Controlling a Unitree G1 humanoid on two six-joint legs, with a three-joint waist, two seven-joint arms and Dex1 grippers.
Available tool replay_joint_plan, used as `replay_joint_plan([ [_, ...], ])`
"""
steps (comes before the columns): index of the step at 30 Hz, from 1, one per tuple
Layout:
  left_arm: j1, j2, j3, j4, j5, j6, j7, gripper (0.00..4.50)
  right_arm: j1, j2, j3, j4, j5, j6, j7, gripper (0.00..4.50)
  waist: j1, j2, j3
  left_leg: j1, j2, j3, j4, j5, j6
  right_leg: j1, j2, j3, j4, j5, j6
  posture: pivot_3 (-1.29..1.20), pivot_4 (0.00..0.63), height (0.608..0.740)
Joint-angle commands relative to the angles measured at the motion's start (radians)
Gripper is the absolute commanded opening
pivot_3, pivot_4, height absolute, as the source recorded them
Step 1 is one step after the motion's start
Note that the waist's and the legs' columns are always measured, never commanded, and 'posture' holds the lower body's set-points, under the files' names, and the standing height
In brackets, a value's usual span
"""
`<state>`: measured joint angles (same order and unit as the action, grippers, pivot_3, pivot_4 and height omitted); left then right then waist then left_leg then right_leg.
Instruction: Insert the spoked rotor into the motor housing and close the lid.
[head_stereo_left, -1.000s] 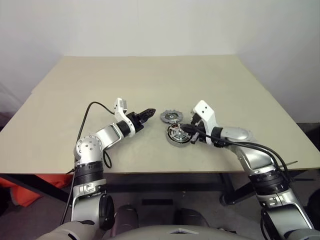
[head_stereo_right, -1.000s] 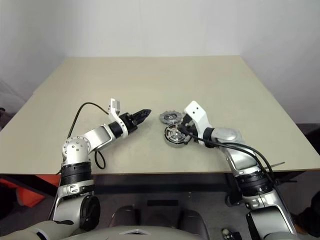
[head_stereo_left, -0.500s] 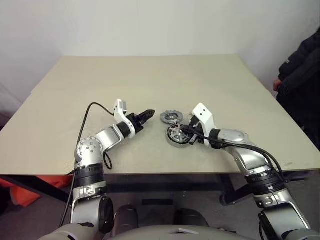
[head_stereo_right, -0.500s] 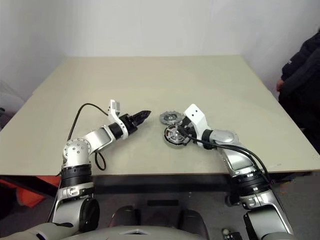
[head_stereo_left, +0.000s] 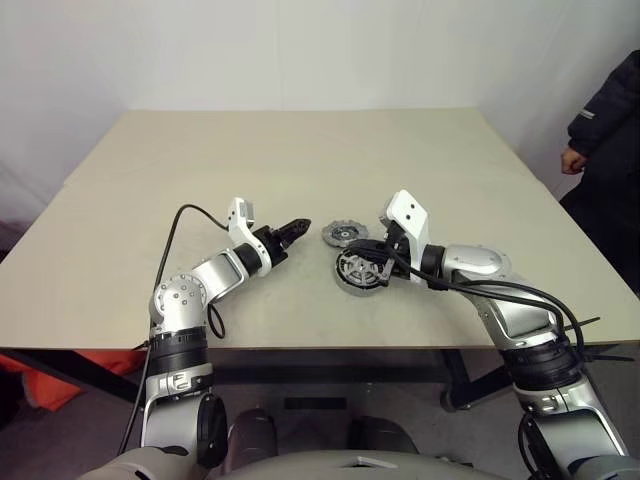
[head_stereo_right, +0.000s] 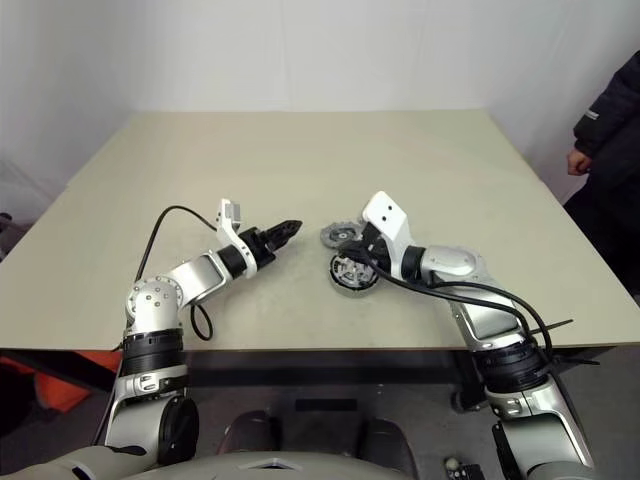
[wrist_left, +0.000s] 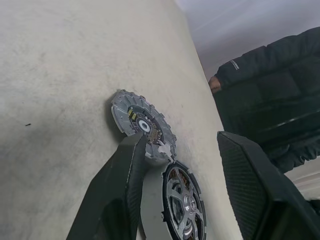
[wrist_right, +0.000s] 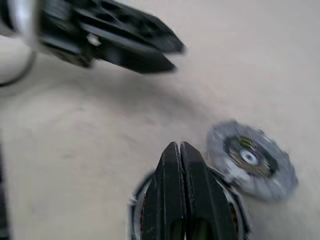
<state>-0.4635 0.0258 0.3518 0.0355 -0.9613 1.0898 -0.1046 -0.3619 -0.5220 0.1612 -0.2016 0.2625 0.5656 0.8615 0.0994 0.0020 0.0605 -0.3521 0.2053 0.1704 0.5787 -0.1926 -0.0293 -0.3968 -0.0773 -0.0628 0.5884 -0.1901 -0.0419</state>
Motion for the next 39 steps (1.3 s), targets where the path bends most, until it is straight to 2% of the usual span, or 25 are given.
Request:
replay_joint_plan([
  [1,-0.006,0.002,-0.002,-0.037,-0.015,-0.016,-0.004,2.4,0.025,-0.013,0.011,0.005,-0.001,0.013,0.002,0.0,0.001,0.0,0.0,0.0,0.0,0.0,0.0,0.0,0.0,0.0,0.0,0.0,0.0,-0.001,0.001,0.0,0.0,0.74],
  [3,-0.006,0.004,-0.001,-0.037,-0.016,-0.017,-0.003,2.4,0.042,-0.008,0.039,0.069,-0.036,0.001,-0.013,0.0,0.0,0.0,0.0,0.001,0.0,0.0,0.0,0.0,-0.001,0.0,0.0,0.0,0.0,-0.003,0.006,0.0,0.0,0.74],
  [7,-0.004,0.009,0.004,-0.039,-0.018,-0.017,-0.002,2.4,0.022,0.02,0.051,0.166,-0.089,-0.021,-0.072,0.0,-0.002,0.0,0.0,0.002,0.0,0.0,0.001,0.002,-0.003,0.0,0.0,0.0,0.0,-0.003,0.006,0.0,0.0,0.74],
  [15,0.007,0.002,0.0,-0.041,-0.02,-0.02,0.0,2.4,-0.016,-0.011,-0.017,0.073,-0.019,-0.027,-0.014,0.0,-0.001,0.0,0.0,0.003,0.0,0.0,0.001,0.002,-0.003,0.002,0.0,0.0,0.0,-0.003,0.006,0.0,0.0,0.74],
  [23,0.01,-0.001,-0.003,-0.044,-0.02,-0.02,0.001,2.4,-0.077,-0.01,-0.04,0.172,-0.053,-0.043,-0.049,0.0,-0.001,0.0,0.0,0.001,0.0,0.0,0.001,0.001,-0.002,0.0,0.0,0.0,0.001,-0.001,0.001,0.0,0.0,0.74],
  [29,0.011,0.004,-0.002,-0.051,-0.018,-0.024,0.001,2.4,-0.032,-0.003,0.013,0.264,-0.106,-0.071,-0.049,0.0,-0.001,0.0,0.0,0.001,0.0,0.0,0.001,0.001,-0.002,0.0,0.0,0.0,0.001,-0.001,0.002,0.0,0.0,0.74],
  [32,0.006,0.019,0.003,-0.043,-0.014,-0.034,-0.005,2.4,-0.022,0.002,0.025,0.259,-0.114,-0.076,-0.051,0.0,-0.002,0.0,0.0,0.001,0.0,0.0,0.001,0.001,-0.002,0.001,0.0,0.0,0.001,-0.001,0.002,0.0,0.0,0.74],
  [39,-0.009,0.036,0.001,-0.02,-0.01,-0.053,-0.014,2.4,-0.103,0.009,-0.047,0.228,-0.097,-0.146,-0.077,0.0,-0.002,0.0,0.0,0.002,0.0,0.0,0.001,0.001,-0.002,0.001,0.0,0.0,0.001,-0.003,0.006,0.0,0.0,0.74],
])
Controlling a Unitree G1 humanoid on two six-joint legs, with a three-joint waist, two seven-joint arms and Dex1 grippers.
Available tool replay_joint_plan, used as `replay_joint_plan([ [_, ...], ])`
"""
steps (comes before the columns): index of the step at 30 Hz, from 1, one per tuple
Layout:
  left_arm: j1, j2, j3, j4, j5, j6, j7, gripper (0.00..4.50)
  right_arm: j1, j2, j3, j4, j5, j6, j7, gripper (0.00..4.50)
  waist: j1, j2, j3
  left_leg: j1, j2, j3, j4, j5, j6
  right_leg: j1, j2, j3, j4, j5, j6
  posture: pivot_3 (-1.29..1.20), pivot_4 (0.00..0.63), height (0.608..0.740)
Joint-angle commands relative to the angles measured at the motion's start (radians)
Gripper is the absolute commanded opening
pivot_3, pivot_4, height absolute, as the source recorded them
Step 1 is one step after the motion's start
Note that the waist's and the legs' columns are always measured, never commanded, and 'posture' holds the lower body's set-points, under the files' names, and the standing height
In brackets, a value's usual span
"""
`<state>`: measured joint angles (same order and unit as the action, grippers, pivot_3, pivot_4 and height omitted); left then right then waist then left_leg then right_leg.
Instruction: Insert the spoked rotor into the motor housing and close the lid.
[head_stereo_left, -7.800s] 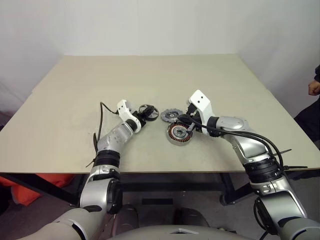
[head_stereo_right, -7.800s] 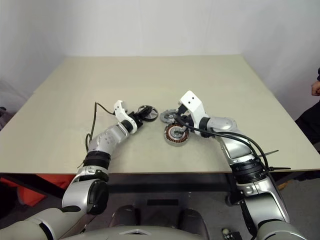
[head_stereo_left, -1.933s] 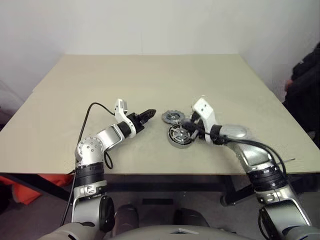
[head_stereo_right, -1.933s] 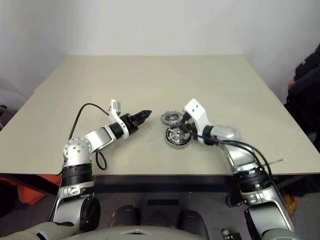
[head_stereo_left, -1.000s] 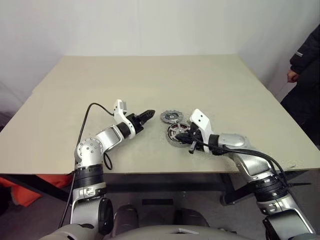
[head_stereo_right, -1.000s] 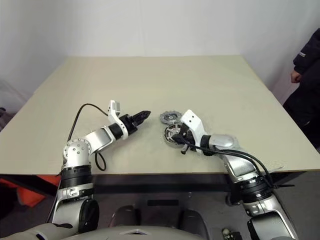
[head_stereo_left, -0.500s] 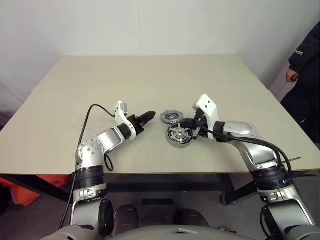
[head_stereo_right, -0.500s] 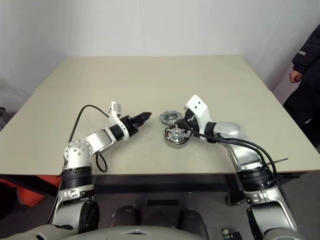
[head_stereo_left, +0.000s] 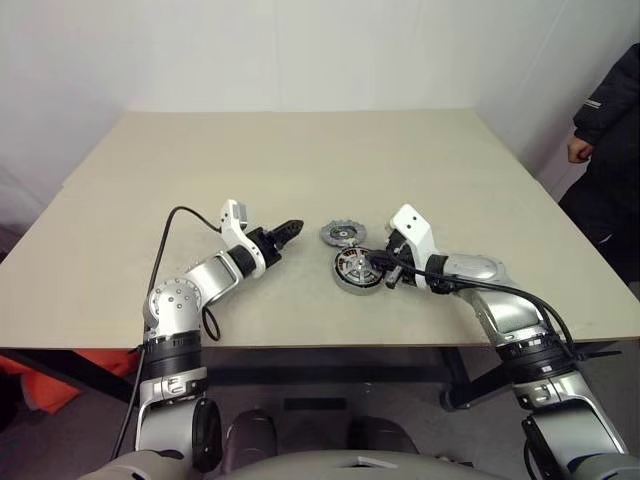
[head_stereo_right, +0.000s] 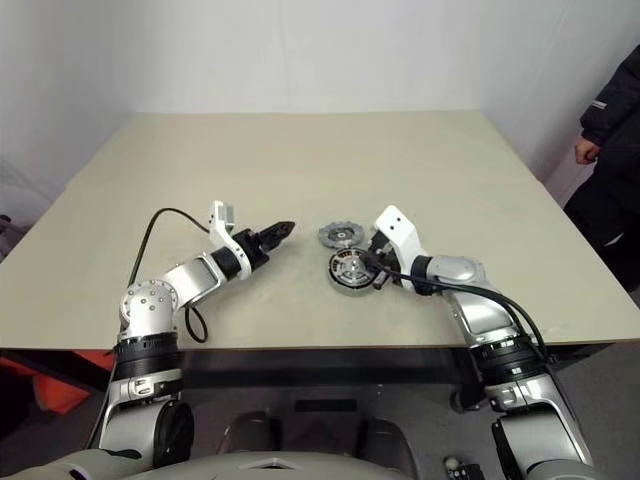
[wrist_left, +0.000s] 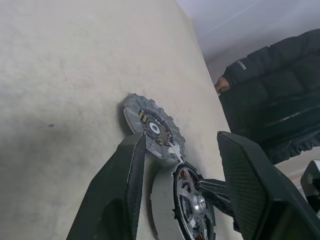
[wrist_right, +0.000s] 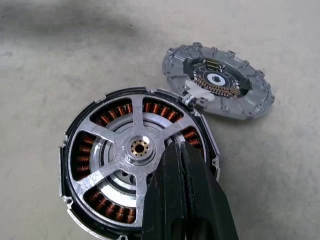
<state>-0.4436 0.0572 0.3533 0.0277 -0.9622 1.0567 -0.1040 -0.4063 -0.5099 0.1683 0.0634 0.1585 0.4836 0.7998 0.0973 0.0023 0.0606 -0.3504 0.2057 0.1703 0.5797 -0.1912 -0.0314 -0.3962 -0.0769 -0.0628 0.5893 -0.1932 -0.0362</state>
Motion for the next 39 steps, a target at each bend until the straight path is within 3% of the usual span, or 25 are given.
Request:
replay_joint_plan([
  [1,-0.029,0.004,-0.003,-0.01,-0.007,-0.023,-0.016,2.4,-0.068,-0.005,-0.06,-0.038,0.003,-0.085,-0.02,0.0,0.0,0.0,0.0,0.0,0.0,0.0,0.0,0.0,0.0,0.0,0.0,0.0,0.0,0.0,0.0,0.0,0.0,0.74],
  [4,-0.027,0.002,-0.013,-0.009,-0.002,-0.031,-0.02,2.4,-0.091,-0.035,-0.042,-0.039,-0.024,-0.136,0.003,0.0,0.0,0.0,0.0,0.0,0.0,0.0,0.0,0.0,0.0,0.0,0.0,0.0,0.0,0.001,-0.002,0.0,0.0,0.74],
  [8,-0.021,0.011,-0.042,-0.018,0.02,-0.045,-0.034,2.4,-0.126,-0.26,0.113,-0.041,-0.139,-0.34,0.301,0.0,0.01,0.0,0.0,-0.002,-0.001,0.0,0.0,-0.001,0.002,0.0,-0.001,0.0,0.0,0.003,-0.005,0.0,0.0,0.74],
  [11,-0.024,0.041,-0.08,-0.028,0.062,-0.068,-0.065,2.42,-0.227,-0.336,0.184,0.079,-0.241,-0.543,0.394,0.62,0.001,0.0,0.0,-0.002,-0.001,0.001,0.001,-0.002,0.004,0.0,-0.001,0.0,-0.001,0.003,-0.005,0.0,0.0,0.74],
  [14,-0.022,0.093,-0.168,-0.058,0.157,-0.126,-0.119,2.42,-0.345,-0.331,0.23,0.216,-0.334,-0.727,0.396,1.57,-0.007,0.0,0.001,-0.003,0.0,0.001,0.002,-0.002,0.003,-0.003,-0.001,0.0,0.001,0.003,-0.005,0.0,0.0,0.74],
  [22,0.026,0.236,-0.464,-0.141,0.465,-0.372,-0.294,2.42,-0.507,-0.243,0.326,0.503,-0.415,-1.032,0.504,1.57,-0.003,0.0,0.001,-0.004,0.001,0.001,0.004,-0.002,0.003,-0.005,-0.001,0.0,0.005,0.005,-0.009,0.0,0.0,0.74],
  [25,0.046,0.28,-0.537,-0.168,0.532,-0.417,-0.352,2.42,-0.514,-0.228,0.34,0.538,-0.419,-1.09,0.53,1.57,-0.003,0.0,0.001,-0.013,0.001,0.001,0.014,-0.004,0.008,-0.012,-0.001,0.0,0.012,0.004,-0.011,0.0,0.0,0.74],
  [28,0.063,0.294,-0.558,-0.202,0.546,-0.428,-0.392,2.42,-0.516,-0.224,0.344,0.551,-0.415,-1.125,0.548,1.57,-0.003,0.0,0.001,-0.019,0.0,0.001,0.02,-0.006,0.01,-0.018,-0.004,0.0,0.018,0.003,-0.012,0.0,0.0,0.74],
  [39,0.088,0.284,-0.561,-0.229,0.565,-0.412,-0.447,2.42,-0.51,-0.191,0.35,0.577,-0.442,-1.161,0.554,1.57,-0.007,0.0,0.001,-0.014,0.001,0.001,0.025,-0.003,0.005,-0.016,-0.002,0.001,0.027,0.002,-0.011,0.0,0.0,0.74],
])
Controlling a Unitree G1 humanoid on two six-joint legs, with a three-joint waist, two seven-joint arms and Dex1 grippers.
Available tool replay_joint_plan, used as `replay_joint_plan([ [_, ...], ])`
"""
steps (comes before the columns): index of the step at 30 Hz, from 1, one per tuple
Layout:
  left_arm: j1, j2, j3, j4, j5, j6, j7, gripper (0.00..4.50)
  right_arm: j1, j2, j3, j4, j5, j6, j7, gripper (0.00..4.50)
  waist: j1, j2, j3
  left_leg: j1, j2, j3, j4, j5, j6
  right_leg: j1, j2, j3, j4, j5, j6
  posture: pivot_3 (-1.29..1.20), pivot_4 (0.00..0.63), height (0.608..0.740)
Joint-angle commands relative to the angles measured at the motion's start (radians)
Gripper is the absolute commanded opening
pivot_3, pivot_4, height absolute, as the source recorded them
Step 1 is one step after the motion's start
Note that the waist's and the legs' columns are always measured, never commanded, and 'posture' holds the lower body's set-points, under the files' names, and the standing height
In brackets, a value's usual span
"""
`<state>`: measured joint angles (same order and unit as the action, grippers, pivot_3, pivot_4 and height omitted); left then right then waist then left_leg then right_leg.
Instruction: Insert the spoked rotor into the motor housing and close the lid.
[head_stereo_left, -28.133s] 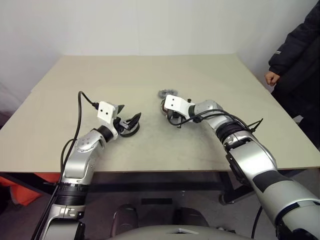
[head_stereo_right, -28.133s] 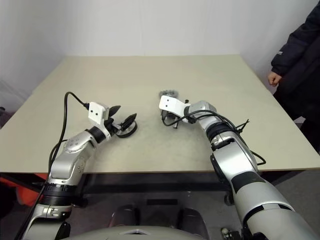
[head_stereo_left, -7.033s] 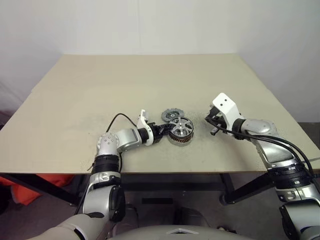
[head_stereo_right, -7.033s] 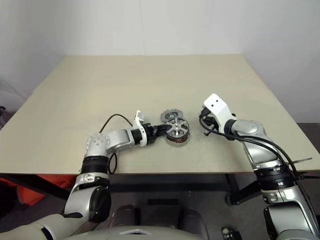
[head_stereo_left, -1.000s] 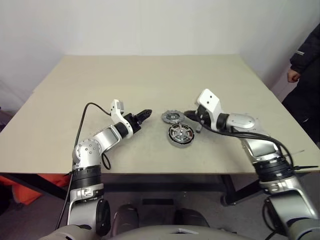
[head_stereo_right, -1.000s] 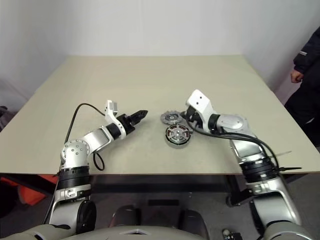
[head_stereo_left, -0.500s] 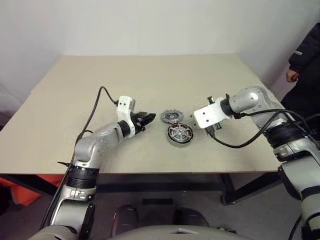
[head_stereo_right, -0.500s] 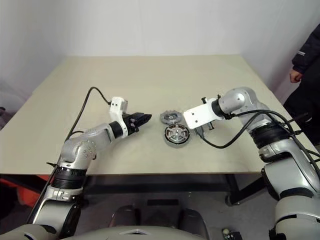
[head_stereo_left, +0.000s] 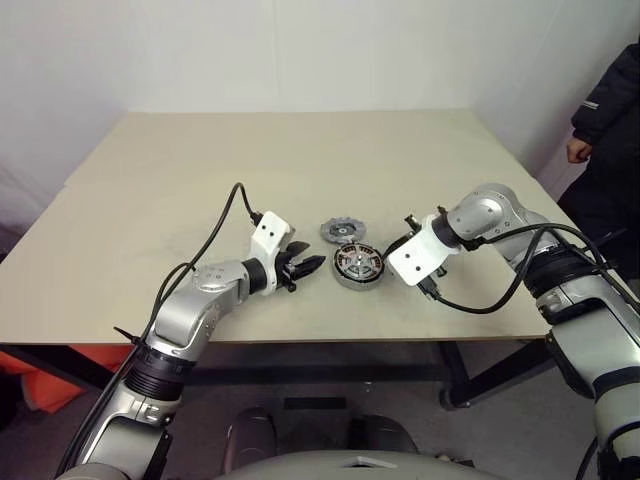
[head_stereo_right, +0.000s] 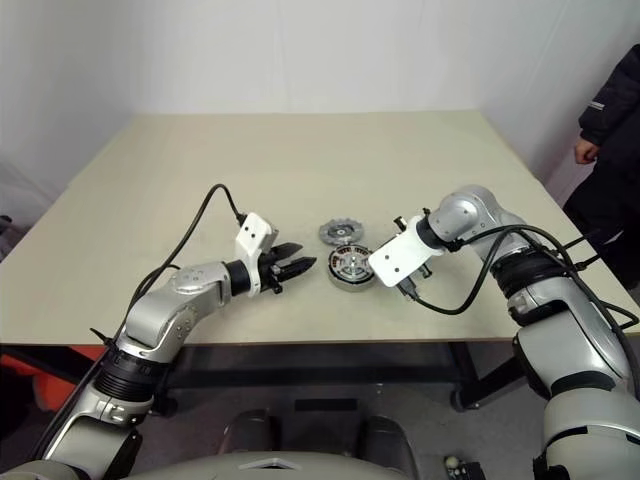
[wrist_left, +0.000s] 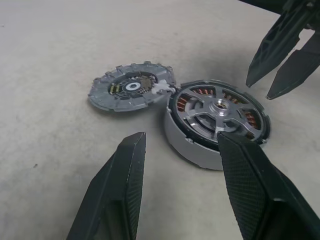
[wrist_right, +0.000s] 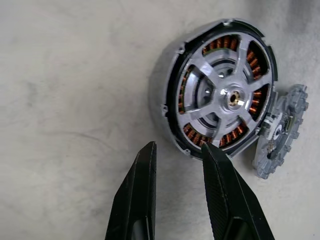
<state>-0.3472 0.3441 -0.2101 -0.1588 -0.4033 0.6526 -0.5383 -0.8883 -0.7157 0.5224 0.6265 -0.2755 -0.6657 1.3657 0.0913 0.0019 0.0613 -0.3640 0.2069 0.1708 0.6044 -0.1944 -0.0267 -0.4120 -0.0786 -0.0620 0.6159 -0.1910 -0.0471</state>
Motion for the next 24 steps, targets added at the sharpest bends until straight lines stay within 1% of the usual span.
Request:
replay_joint_plan([
  [1,-0.008,-0.004,0.002,-0.042,0.008,-0.006,-0.014,2.42,-0.031,0.022,-0.003,0.025,-0.014,-0.013,-0.016,1.57,-0.001,0.0,0.0,0.0,0.0,0.0,0.001,0.0,0.0,0.0,0.0,0.0,0.0,0.0,0.0,0.0,0.0,0.74],
  [8,-0.001,-0.01,0.008,-0.055,0.018,0.006,-0.012,2.42,-0.073,0.066,0.017,0.148,-0.092,-0.052,-0.07,1.57,-0.009,0.0,0.0,-0.002,0.0,0.0,0.001,0.0,0.0,-0.001,0.0,0.0,0.001,0.001,-0.001,0.0,0.0,0.74],
  [13,0.013,-0.012,0.019,-0.061,0.023,0.011,-0.001,2.42,-0.087,0.074,0.025,0.192,-0.102,-0.083,-0.06,1.57,-0.013,0.0,0.0,-0.003,0.0,0.0,0.001,0.0,0.001,-0.001,0.0,0.0,0.001,0.001,-0.001,0.0,0.0,0.74],
  [17,0.02,-0.012,0.027,-0.056,0.029,0.007,0.003,2.42,-0.076,0.081,0.017,0.179,-0.06,-0.091,-0.012,0.71,-0.017,0.0,0.0,-0.002,0.0,0.0,0.001,0.0,0.001,-0.001,0.0,0.0,0.001,0.0,-0.001,0.0,0.0,0.74],
  [18,0.024,-0.024,0.039,-0.05,0.019,0.01,0.009,2.42,-0.062,0.088,0.008,0.165,-0.039,-0.08,-0.004,0.36,-0.018,0.0,0.0,-0.002,0.0,-0.001,0.002,0.0,0.001,0.0,0.0,0.0,0.001,0.0,-0.001,0.0,0.0,0.74],
  [19,0.026,-0.032,0.049,-0.046,0.012,0.012,0.013,2.42,-0.053,0.093,0.002,0.156,-0.024,-0.072,0.0,0.11,-0.019,0.0,0.0,-0.002,0.0,-0.001,0.002,0.0,0.001,0.0,0.0,0.0,0.001,0.0,-0.001,0.0,0.0,0.74],
  [20,0.031,-0.042,0.059,-0.036,0.003,0.015,0.014,2.42,-0.042,0.099,-0.006,0.152,-0.014,-0.057,-0.001,0.02,-0.018,0.0,0.0,-0.002,0.0,-0.001,0.002,0.0,0.001,0.0,0.0,0.0,0.001,0.0,-0.001,0.0,0.0,0.74],
  [24,0.052,-0.059,0.077,-0.016,-0.011,0.025,0.006,2.42,-0.02,0.107,-0.024,0.147,0.004,-0.013,-0.007,0.02,-0.023,0.0,0.0,-0.002,0.0,-0.002,0.002,-0.001,0.001,0.0,0.0,0.0,0.001,0.0,-0.001,0.0,0.0,0.74],
])
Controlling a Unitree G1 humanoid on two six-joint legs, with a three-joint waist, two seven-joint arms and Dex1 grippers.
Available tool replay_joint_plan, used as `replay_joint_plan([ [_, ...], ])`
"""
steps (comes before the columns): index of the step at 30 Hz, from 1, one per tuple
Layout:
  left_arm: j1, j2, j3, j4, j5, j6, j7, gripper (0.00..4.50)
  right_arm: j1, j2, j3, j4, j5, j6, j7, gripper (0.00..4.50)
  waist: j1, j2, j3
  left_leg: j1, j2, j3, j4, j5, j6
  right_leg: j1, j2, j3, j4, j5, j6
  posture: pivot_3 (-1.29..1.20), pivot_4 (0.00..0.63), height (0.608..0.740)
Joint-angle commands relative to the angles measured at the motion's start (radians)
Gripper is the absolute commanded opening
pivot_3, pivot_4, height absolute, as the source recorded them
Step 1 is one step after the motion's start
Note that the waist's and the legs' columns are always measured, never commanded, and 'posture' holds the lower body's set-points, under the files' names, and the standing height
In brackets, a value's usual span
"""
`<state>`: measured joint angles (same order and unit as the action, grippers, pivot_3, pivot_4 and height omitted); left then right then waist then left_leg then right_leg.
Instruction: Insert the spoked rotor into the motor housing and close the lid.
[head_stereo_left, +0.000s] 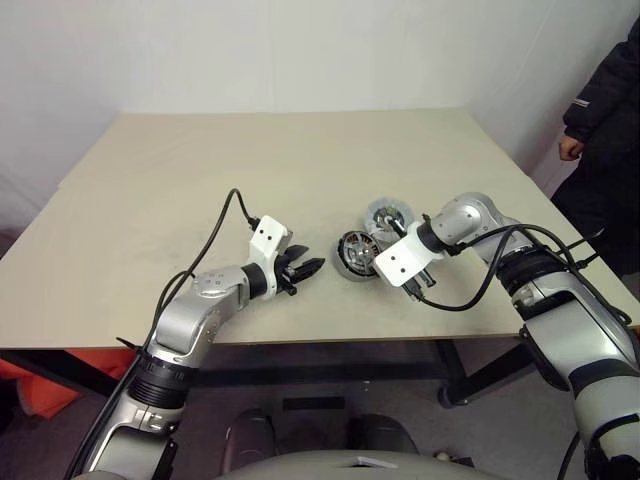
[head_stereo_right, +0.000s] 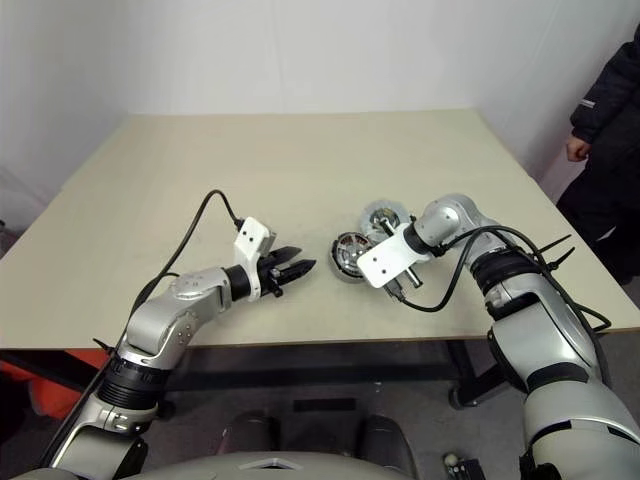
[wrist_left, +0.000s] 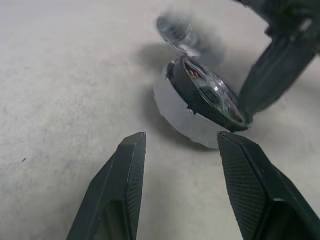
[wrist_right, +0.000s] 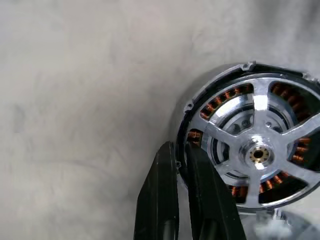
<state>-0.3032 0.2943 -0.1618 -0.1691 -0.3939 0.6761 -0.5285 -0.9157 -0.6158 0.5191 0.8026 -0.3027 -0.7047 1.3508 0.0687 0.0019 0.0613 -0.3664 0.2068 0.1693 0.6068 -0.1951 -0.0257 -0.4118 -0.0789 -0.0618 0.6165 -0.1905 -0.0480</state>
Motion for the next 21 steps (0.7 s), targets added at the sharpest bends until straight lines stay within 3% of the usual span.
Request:
replay_joint_plan([
  [1,0.014,-0.011,0.032,0.0,-0.019,0.0,-0.003,2.42,0.013,0.009,-0.027,-0.031,0.036,0.038,0.0,0.02,0.0,0.0,0.0,0.0,0.0,0.0,0.0,0.0,0.0,0.0,0.0,0.0,0.0,0.0,0.0,0.0,0.0,0.74],
  [9,0.034,-0.035,0.087,0.023,-0.03,0.001,0.018,2.42,0.044,0.027,-0.085,-0.118,0.101,0.219,-0.019,0.02,-0.001,0.0,0.0,0.001,0.0,0.0,0.001,0.0,0.0,0.0,0.002,0.0,0.0,0.0,0.0,0.0,0.0,0.74],
  [15,0.043,-0.06,0.167,0.033,-0.049,0.004,0.059,2.42,0.063,0.067,-0.158,-0.297,0.228,0.562,0.04,0.02,-0.003,0.0,0.0,0.001,0.001,0.0,0.001,0.001,-0.001,0.0,0.003,0.0,0.0,0.0,0.0,0.0,0.0,0.74],
  [21,0.076,-0.066,0.227,0.013,-0.059,-0.001,0.096,2.42,0.057,0.13,-0.194,-0.414,0.272,0.881,-0.018,0.02,0.001,0.0,0.0,-0.003,0.001,0.0,-0.001,0.0,0.0,-0.004,0.003,0.0,-0.001,0.0,-0.001,0.0,0.0,0.74],
])
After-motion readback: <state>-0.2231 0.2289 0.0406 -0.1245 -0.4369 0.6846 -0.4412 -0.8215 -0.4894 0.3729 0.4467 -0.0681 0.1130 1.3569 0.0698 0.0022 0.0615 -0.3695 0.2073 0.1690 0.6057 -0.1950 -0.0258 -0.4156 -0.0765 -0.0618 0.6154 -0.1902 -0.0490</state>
